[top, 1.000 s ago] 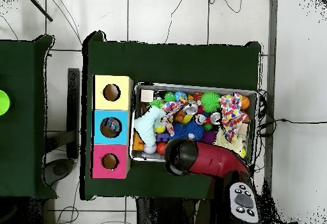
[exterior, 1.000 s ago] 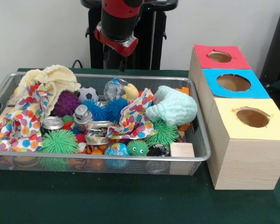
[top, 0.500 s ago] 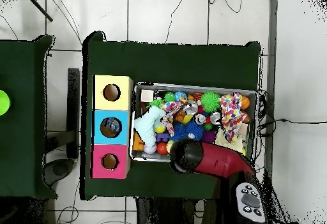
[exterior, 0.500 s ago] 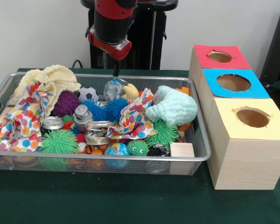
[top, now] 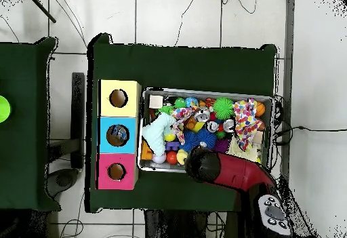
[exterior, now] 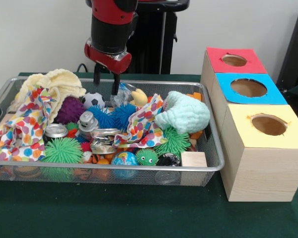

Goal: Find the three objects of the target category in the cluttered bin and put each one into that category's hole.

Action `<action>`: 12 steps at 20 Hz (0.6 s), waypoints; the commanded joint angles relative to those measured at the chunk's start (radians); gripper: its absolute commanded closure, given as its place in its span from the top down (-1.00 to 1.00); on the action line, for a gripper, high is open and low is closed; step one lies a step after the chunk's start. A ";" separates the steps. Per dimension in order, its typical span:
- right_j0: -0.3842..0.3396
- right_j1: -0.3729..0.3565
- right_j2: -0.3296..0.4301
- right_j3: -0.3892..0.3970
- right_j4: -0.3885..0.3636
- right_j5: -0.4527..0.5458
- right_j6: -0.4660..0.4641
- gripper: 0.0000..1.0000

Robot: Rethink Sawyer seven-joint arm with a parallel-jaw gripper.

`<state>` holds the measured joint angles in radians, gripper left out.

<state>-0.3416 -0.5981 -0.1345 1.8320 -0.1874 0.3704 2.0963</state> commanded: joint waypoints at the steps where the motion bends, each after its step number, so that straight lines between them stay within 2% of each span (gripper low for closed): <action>1: -0.049 0.016 0.146 0.048 -0.058 -0.072 -0.024 1.00; 6: -0.121 -0.014 0.236 0.103 -0.079 -0.038 -0.086 1.00; 12: -0.161 -0.013 0.288 0.133 -0.135 -0.010 -0.124 1.00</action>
<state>-0.4690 -0.6137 0.0044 1.8944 -0.2469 0.3471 2.0963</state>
